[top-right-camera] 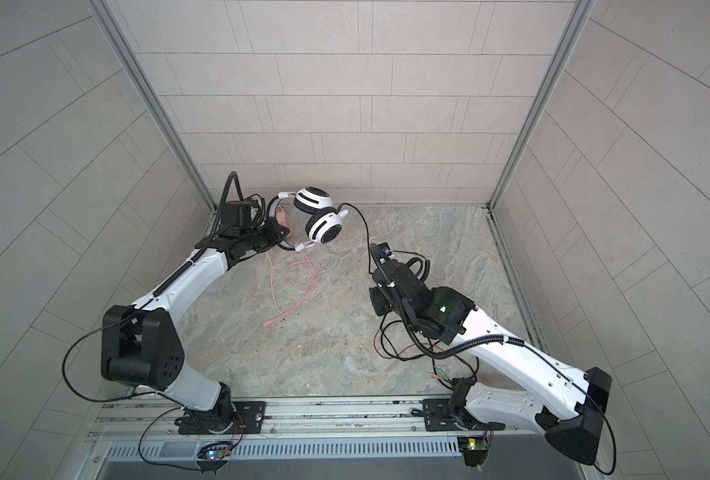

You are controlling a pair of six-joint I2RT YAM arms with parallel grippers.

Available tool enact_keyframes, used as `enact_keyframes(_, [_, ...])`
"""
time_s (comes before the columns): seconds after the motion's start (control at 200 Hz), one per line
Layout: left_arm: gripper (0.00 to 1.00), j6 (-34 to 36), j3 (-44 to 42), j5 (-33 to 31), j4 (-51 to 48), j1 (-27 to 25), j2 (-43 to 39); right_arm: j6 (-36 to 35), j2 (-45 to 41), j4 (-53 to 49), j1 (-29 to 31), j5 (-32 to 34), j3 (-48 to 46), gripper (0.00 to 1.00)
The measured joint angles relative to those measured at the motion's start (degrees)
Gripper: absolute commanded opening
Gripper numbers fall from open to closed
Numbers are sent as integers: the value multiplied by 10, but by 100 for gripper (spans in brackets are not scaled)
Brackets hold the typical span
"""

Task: Wrap the headphones
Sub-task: 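Carry the black cable up toward the headset held by the left gripper, then loop the black cable over the headset's earcups with the right gripper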

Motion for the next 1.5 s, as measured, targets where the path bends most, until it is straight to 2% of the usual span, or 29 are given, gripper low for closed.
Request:
enact_keyframes(0.305, [0, 65, 42, -30, -77, -54, 17, -47, 19, -69, 0, -2, 90, 0])
enact_keyframes(0.565, [0, 90, 62, -41, -110, -70, 26, -73, 38, -119, 0, -63, 155, 0])
enact_keyframes(0.716, [0, 109, 78, -38, -126, -96, 32, -83, 45, -124, 0, -91, 169, 0])
enact_keyframes(0.926, [0, 132, 98, -8, -143, -119, 54, -97, 46, -130, -1, -83, 196, 0])
enact_keyframes(1.191, [0, 165, 123, -5, -178, -137, 58, -106, 45, -133, -13, -87, 219, 0])
enact_keyframes(1.501, [0, 212, 161, -7, -219, -184, 77, -116, 71, -111, -23, -114, 231, 0])
